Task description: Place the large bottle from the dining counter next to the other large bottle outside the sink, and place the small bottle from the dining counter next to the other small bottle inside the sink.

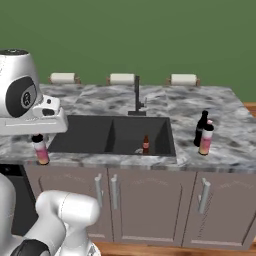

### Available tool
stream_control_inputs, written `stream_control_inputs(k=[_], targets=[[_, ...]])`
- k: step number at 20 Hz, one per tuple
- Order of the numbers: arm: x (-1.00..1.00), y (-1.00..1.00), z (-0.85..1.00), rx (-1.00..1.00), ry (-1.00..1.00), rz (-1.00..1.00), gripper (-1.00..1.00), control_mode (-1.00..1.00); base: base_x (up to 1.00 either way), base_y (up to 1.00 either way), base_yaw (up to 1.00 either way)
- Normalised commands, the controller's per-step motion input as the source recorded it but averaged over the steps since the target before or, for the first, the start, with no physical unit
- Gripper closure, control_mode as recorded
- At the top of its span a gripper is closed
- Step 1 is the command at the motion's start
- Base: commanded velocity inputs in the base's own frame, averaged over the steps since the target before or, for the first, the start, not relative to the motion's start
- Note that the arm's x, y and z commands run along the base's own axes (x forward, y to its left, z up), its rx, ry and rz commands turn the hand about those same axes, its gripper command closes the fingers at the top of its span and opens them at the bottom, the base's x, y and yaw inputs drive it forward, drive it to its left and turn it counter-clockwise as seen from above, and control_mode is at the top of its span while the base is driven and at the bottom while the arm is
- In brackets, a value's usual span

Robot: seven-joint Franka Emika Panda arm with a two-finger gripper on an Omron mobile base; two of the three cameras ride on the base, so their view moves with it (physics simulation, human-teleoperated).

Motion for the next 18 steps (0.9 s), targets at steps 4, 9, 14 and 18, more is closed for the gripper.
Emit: stream_control_inputs(k=[4, 9, 14, 18], targets=[[0.0, 0.0, 0.0, 0.0, 0.0, 0.0, 1.0, 1.0, 0.33, -0.3, 0.0], [0.0, 0.0, 0.0, 0.0, 0.0, 0.0, 1.0, 1.0, 0.85, -0.26, -0.1], [0.0, 0.0, 0.0, 0.0, 0.0, 0.0, 1.0, 1.0, 0.93, -0.18, -0.26], [0.0, 0.0, 0.0, 0.0, 0.0, 0.0, 1.0, 1.0, 0.23, -0.21, -0.24]])
